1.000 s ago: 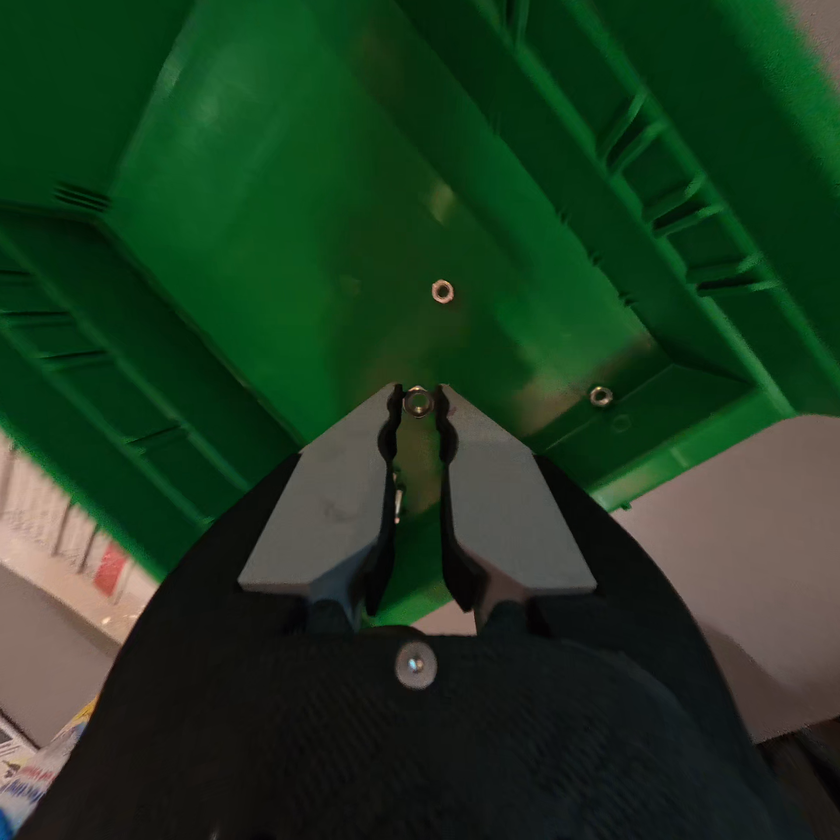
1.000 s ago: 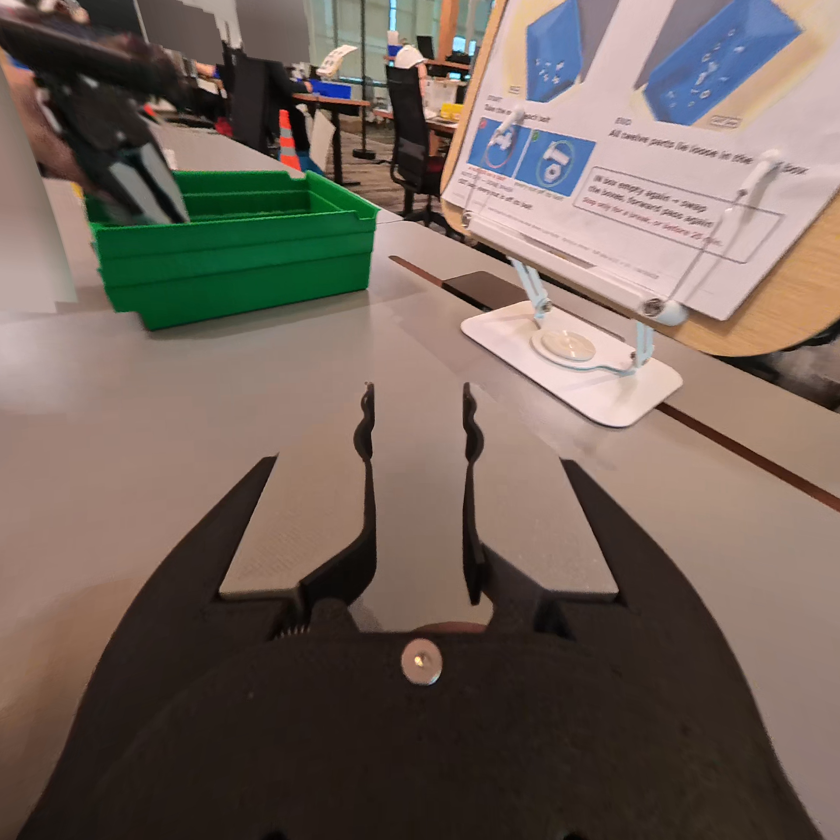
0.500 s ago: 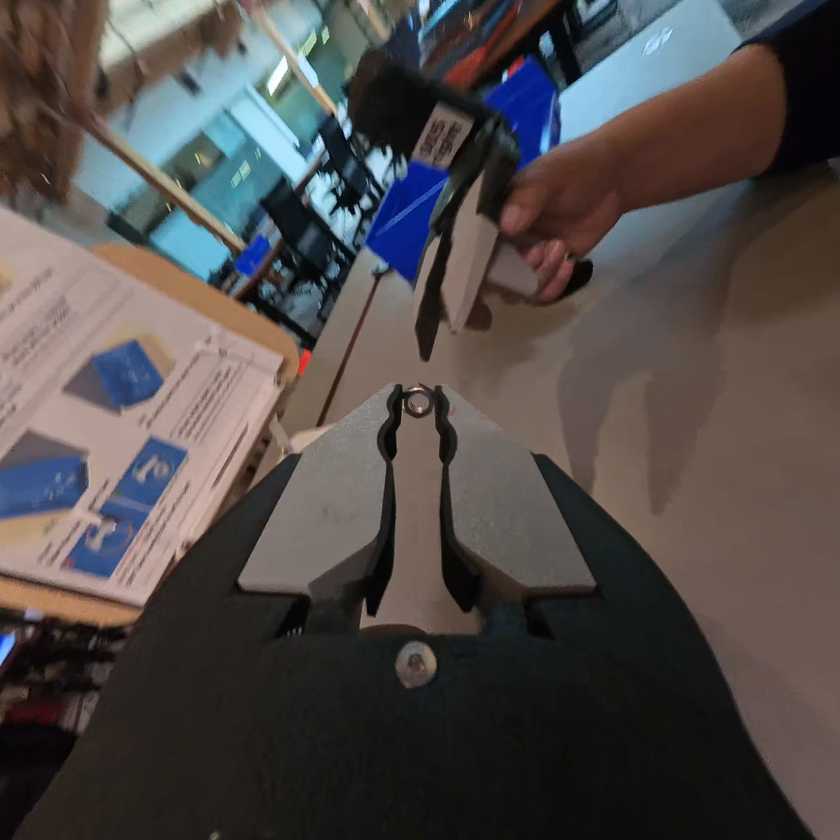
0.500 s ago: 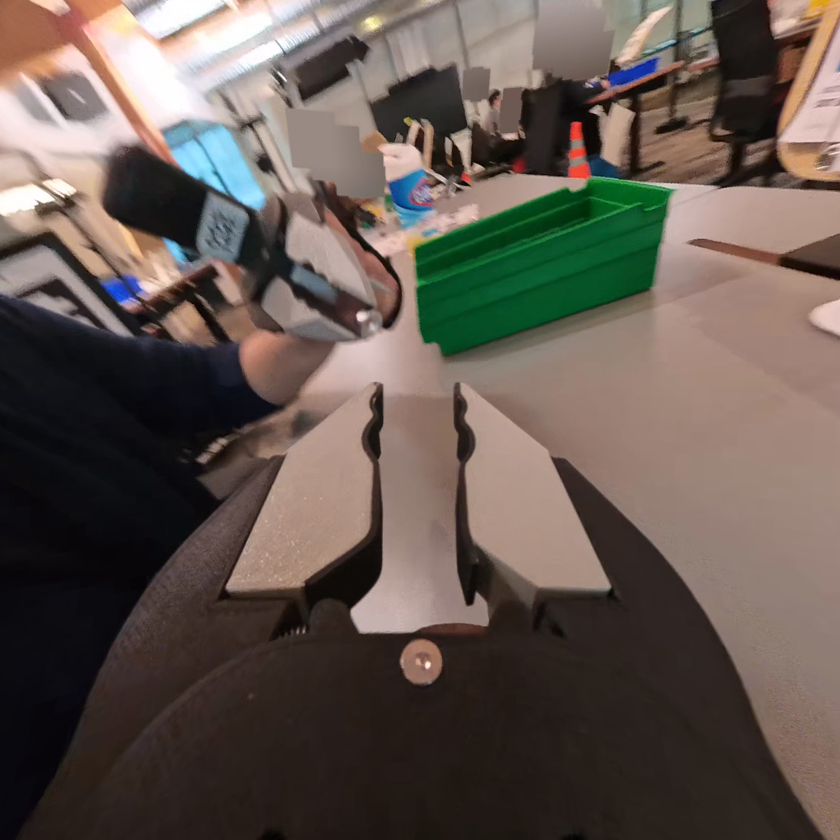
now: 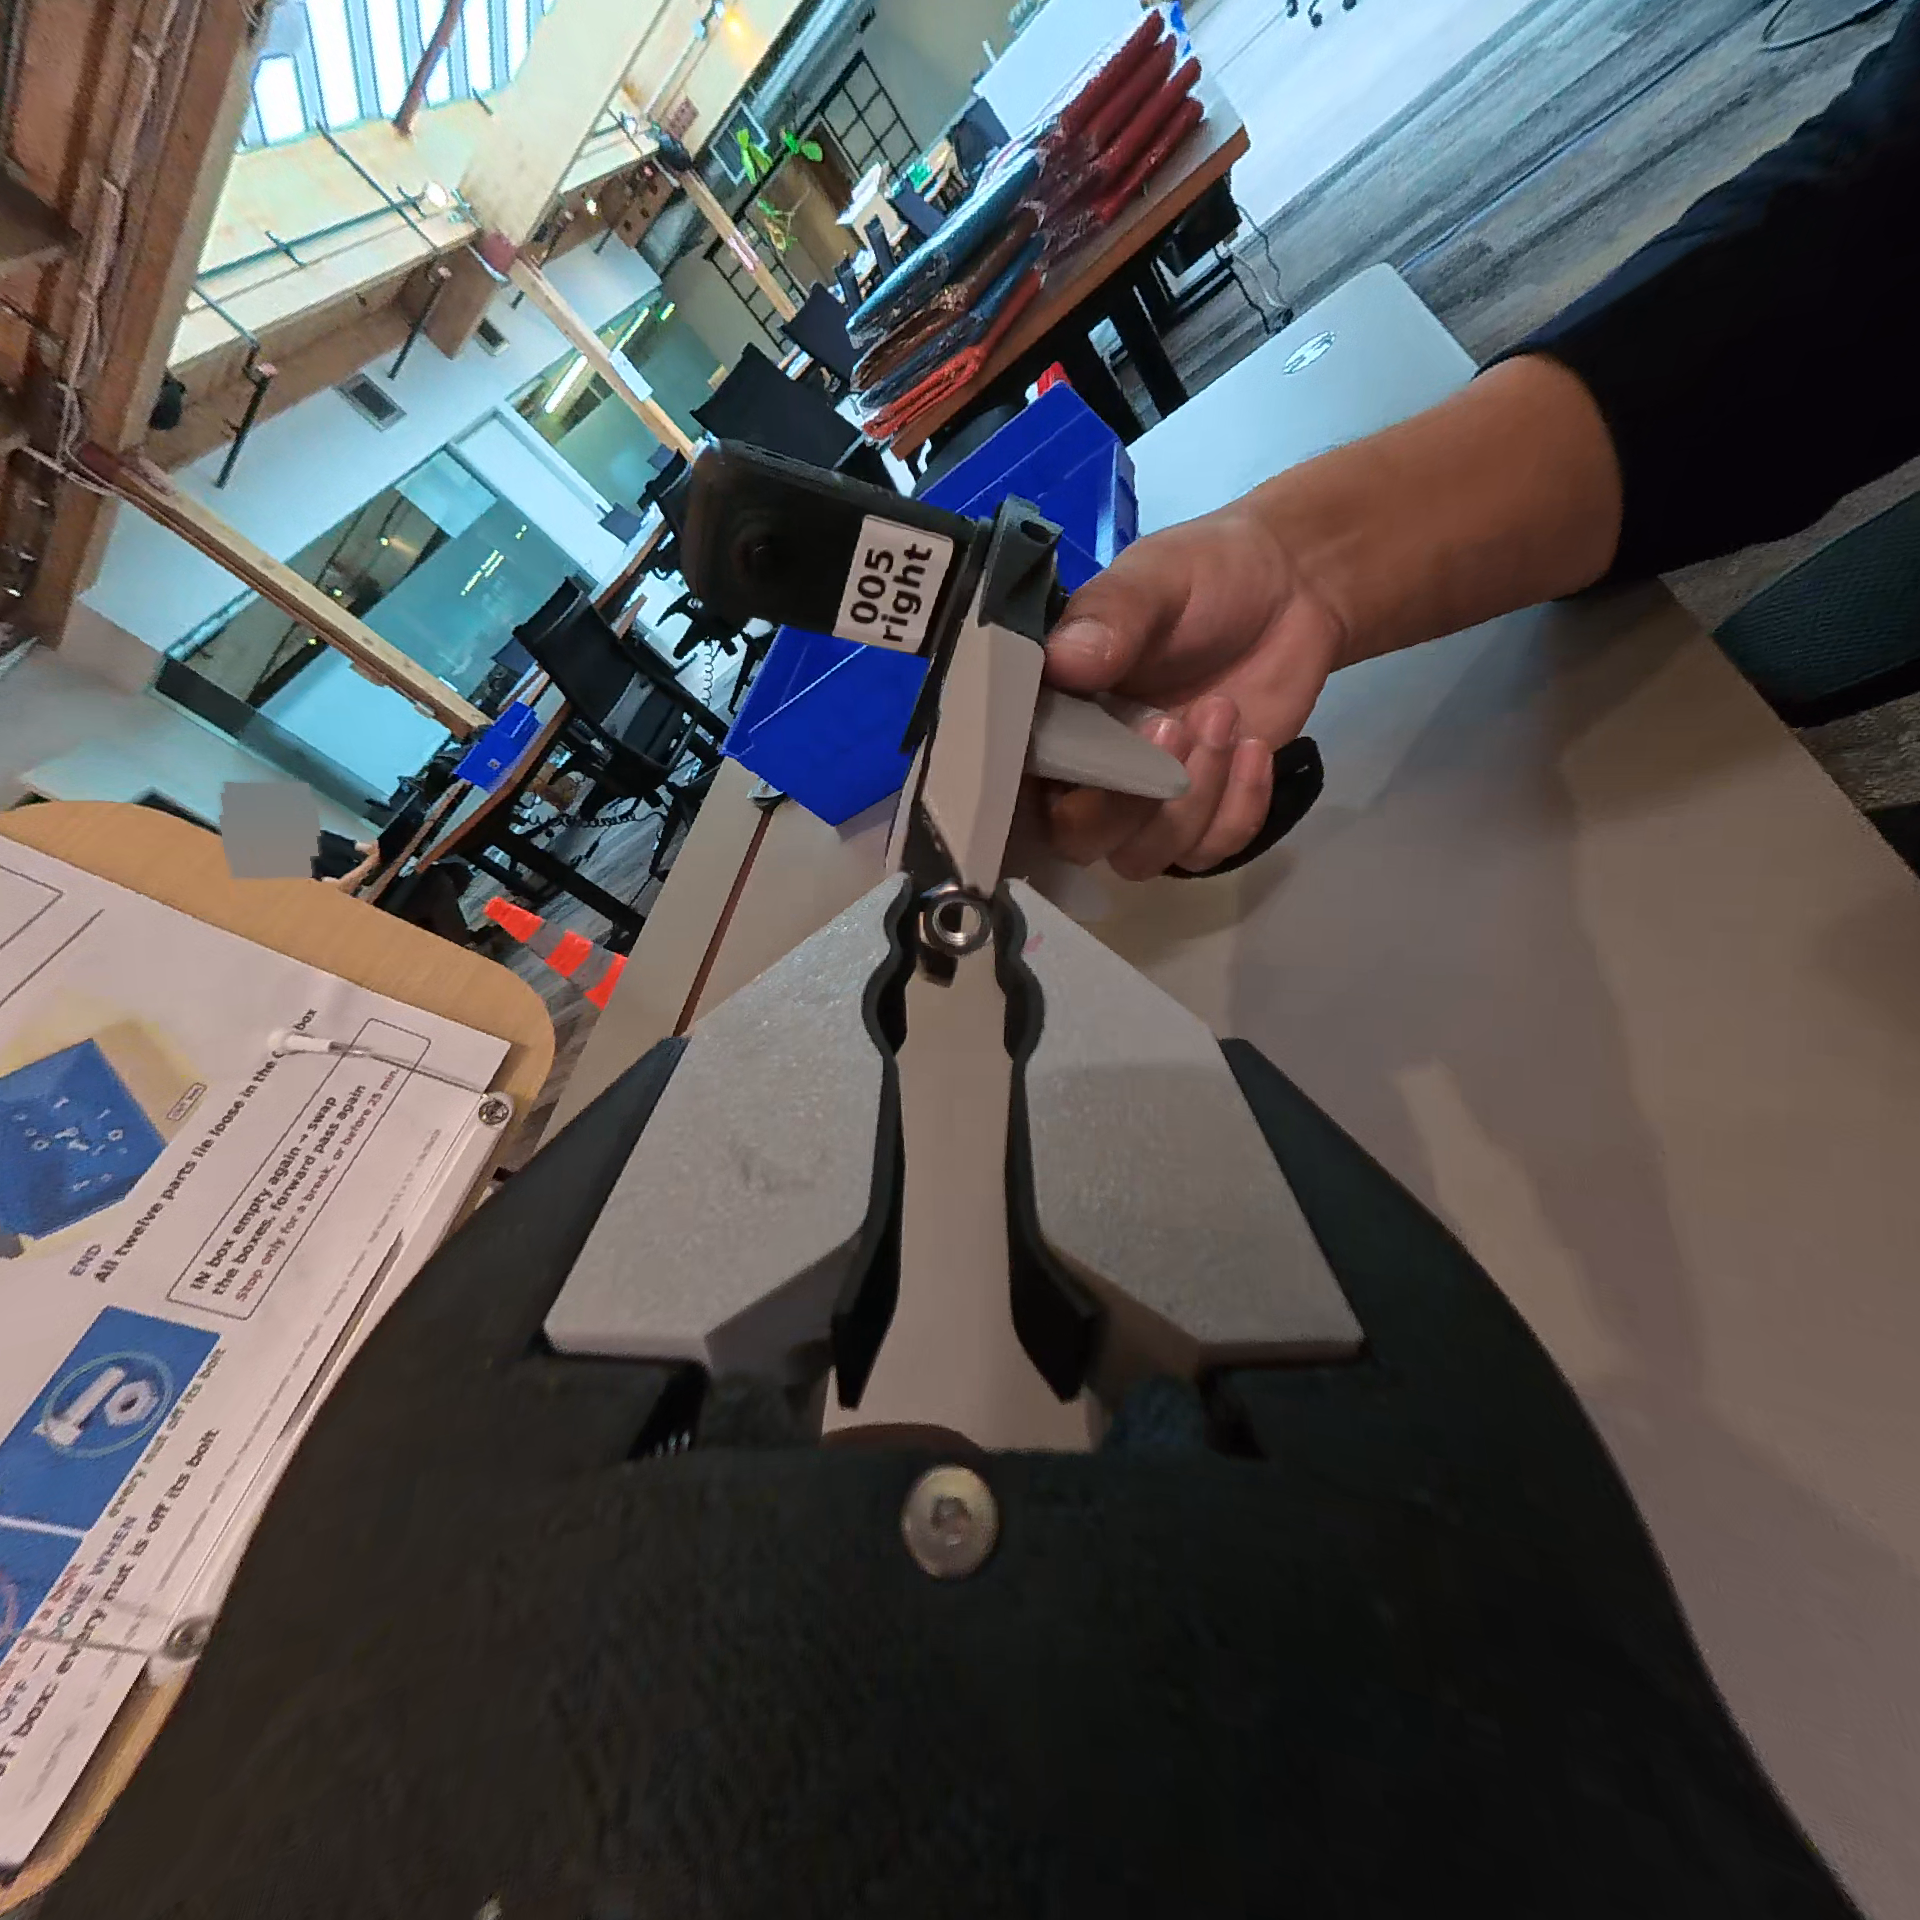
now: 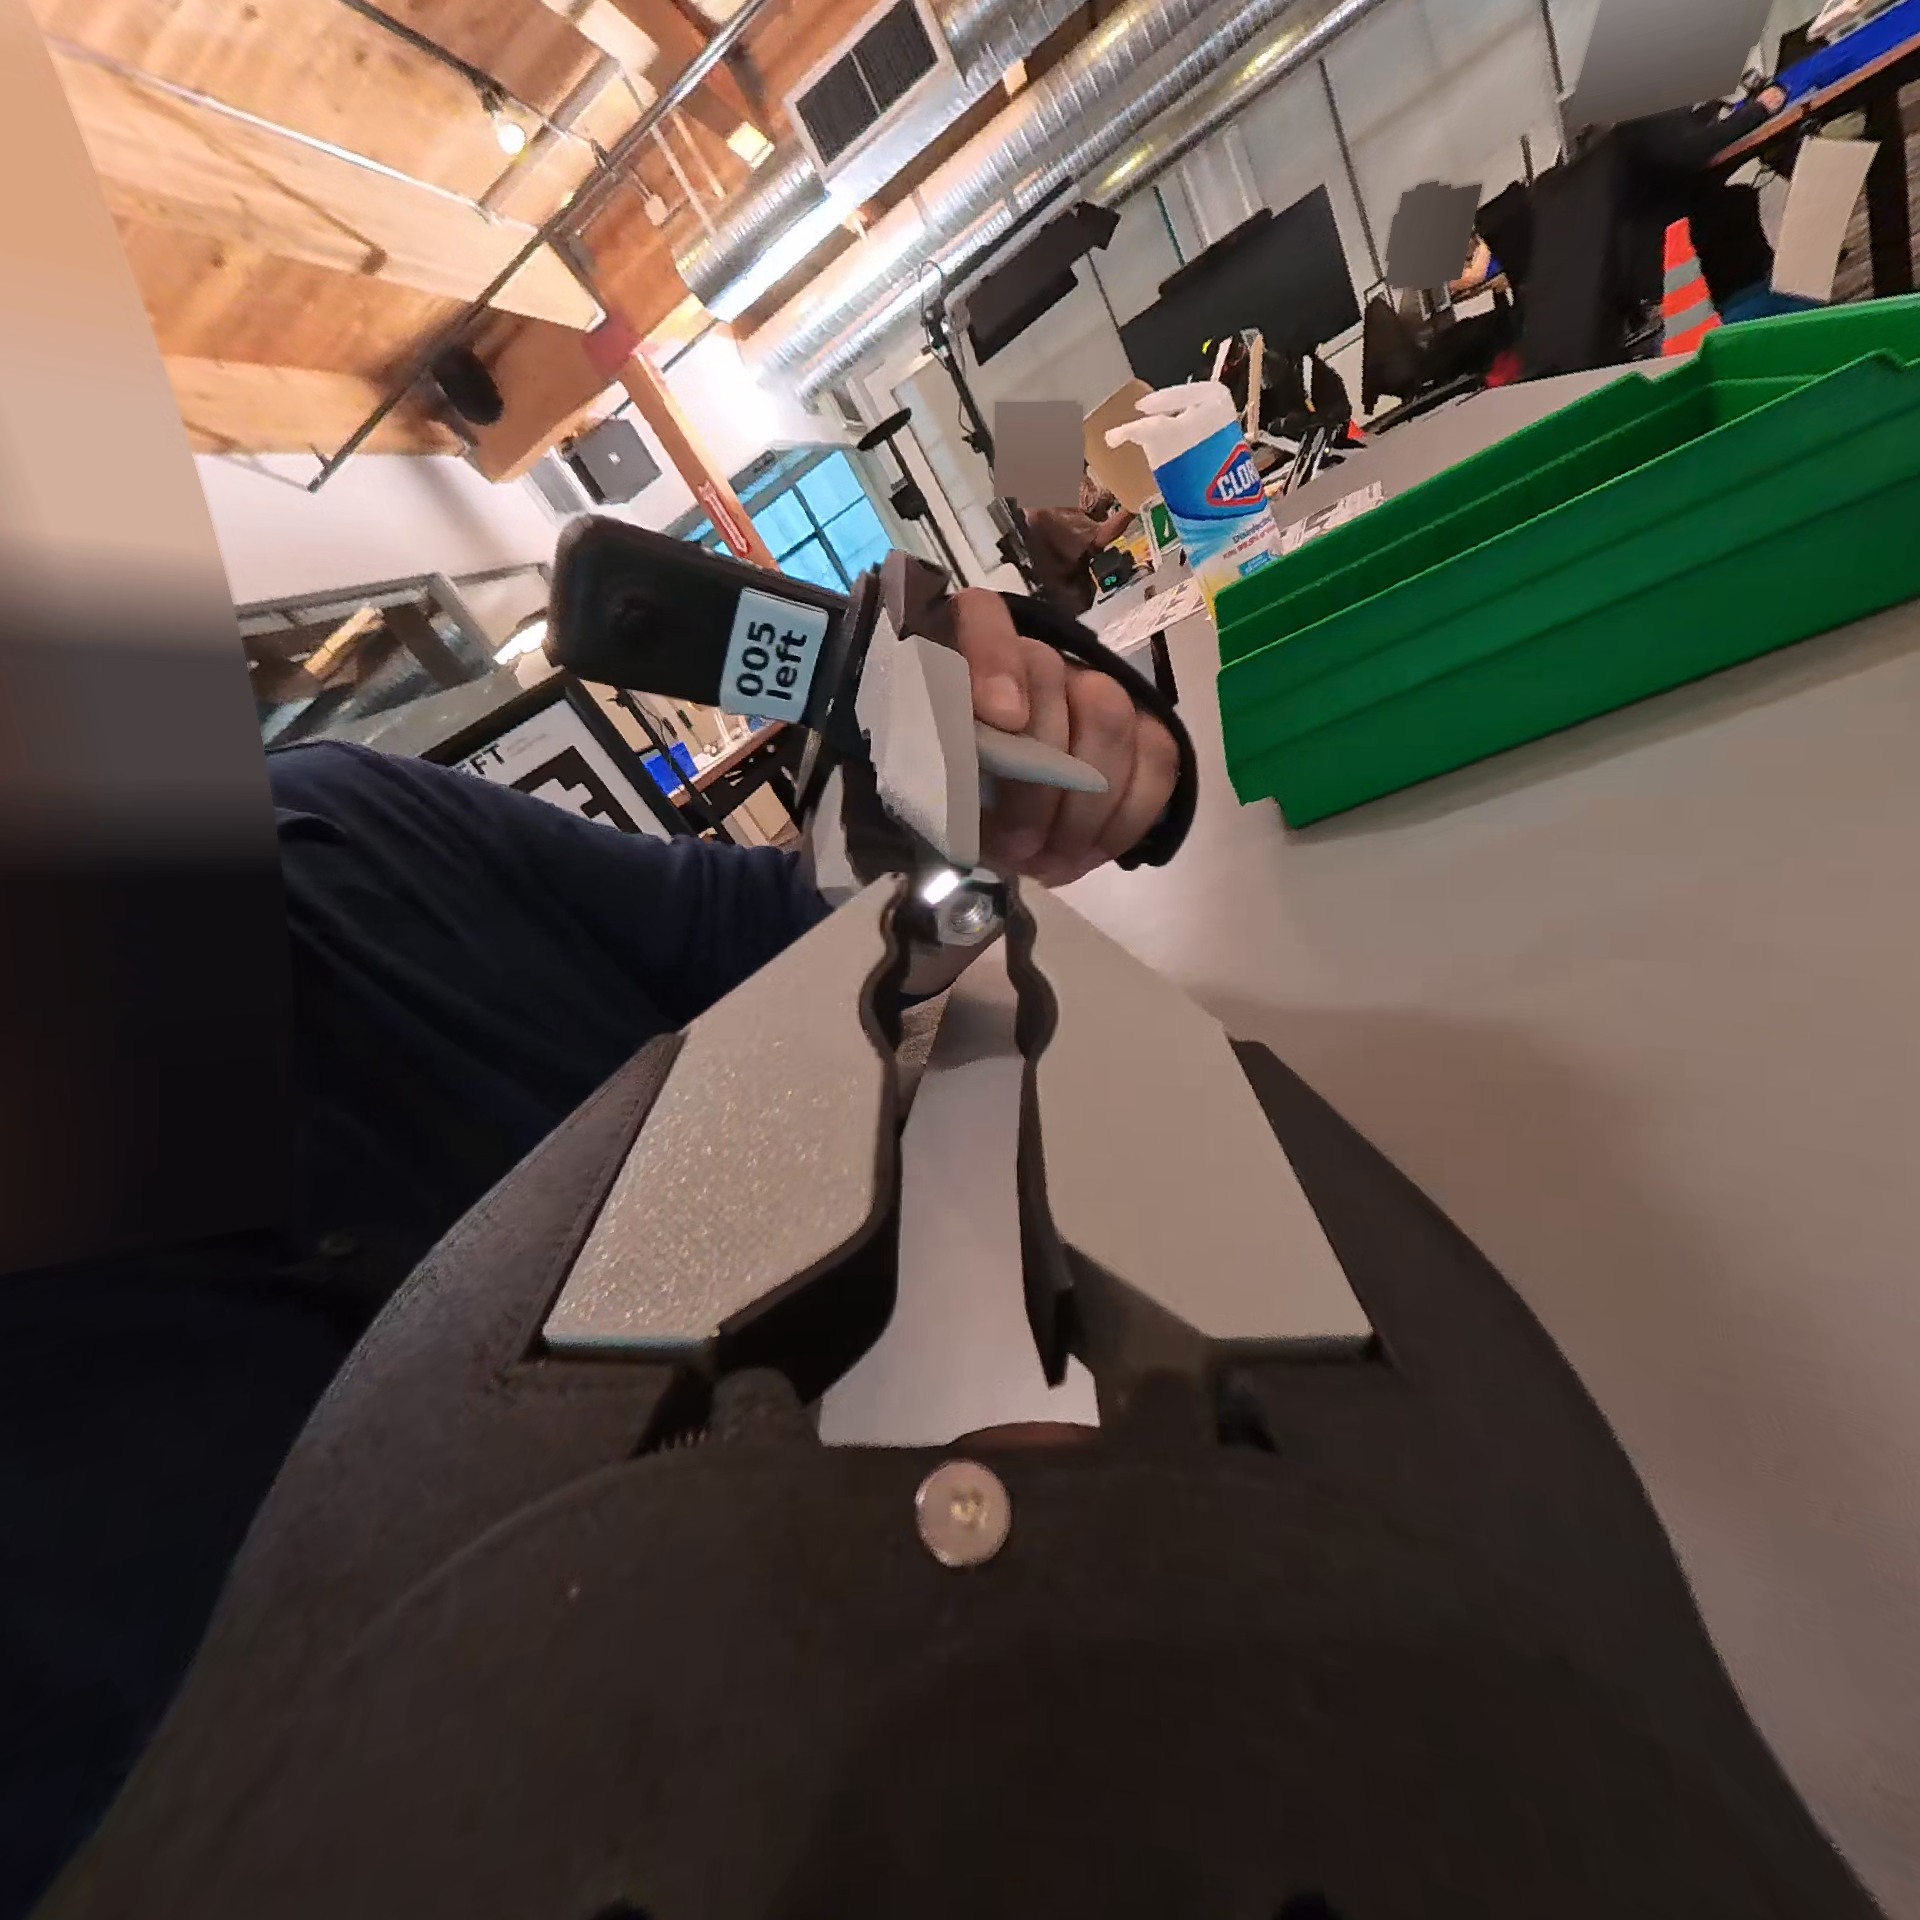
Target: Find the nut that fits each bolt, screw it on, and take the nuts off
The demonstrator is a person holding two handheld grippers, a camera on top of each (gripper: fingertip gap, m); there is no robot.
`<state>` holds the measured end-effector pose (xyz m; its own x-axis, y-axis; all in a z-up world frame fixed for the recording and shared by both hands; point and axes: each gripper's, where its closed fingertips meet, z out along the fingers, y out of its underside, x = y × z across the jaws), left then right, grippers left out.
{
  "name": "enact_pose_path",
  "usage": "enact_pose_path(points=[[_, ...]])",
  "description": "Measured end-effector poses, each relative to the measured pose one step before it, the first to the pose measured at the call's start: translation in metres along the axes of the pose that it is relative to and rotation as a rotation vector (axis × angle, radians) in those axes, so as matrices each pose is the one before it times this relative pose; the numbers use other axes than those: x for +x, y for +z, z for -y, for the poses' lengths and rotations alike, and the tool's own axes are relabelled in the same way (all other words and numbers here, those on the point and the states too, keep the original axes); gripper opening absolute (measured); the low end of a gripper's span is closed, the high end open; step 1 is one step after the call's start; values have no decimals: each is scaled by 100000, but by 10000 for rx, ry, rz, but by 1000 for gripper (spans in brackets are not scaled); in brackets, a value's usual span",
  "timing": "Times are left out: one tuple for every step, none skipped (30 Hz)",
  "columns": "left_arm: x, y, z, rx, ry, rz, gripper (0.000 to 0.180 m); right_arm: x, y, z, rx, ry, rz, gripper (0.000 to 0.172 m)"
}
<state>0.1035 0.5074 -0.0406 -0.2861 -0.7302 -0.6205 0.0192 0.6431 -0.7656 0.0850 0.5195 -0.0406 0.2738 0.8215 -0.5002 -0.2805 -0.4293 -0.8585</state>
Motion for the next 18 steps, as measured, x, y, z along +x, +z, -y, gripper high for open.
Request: enact_pose_path(points=[[59,140,-37,68,-32,-22,12,78,-80,-60,-64,-38,-63,13],[11,102,-108,36,-31,2,12,199,-93,-84,-73,-73,-134,11],[17,109,-256,-41,-19,-9,12,271,-85,-119,-91,-118,-201,11],[15,113,-397,-97,-38,-17,12,357,-71,-195,-159,-121,-247,11],[-28,98,-557,-166,-105,3,12,531,-82,-200,-193,-108,-339,11],[-55,66,-731,-238,-186,-28,12,876,-173,-261,-262,-167,-568,11],[66,-8,-852,-253,-324,-167,13,1349,-245,-509,-468,-363,-879,11],[14,-64,-977,-289,-507,-208,20,1525,-215,-905,-731,-542,-987,11],[-213,-65,-1201,-372,-601,-139,28,1643,-104,-1331,-999,-645,-1061,11],[-437,-36,-1490,-502,-609,-74,29,1442,122,-1661,-1183,-678,-962,11],[-655,25,-1627,-570,-637,10,29,987,375,-1833,-1293,-631,-703,11],[-677,109,-1469,-473,-683,-8,32,736,541,-1675,-1223,-586,-580,11],[-432,180,-1195,-359,-732,-174,40,505,648,-1418,-1079,-566,-455,11],[-240,217,-933,-262,-682,-276,43,-17,753,-1164,-937,-497,-115,11],[-168,223,-677,-124,-564,-248,44,-308,766,-705,-659,-351,85,12],[20,243,-556,-93,-405,-273,49,-277,623,-194,-323,-194,112,12],[29,195,-543,-141,-207,-190,53,-193,101,873,388,7,159,11],[-70,167,-507,-147,-50,-22,56,-479,130,97,-102,85,417,11]])
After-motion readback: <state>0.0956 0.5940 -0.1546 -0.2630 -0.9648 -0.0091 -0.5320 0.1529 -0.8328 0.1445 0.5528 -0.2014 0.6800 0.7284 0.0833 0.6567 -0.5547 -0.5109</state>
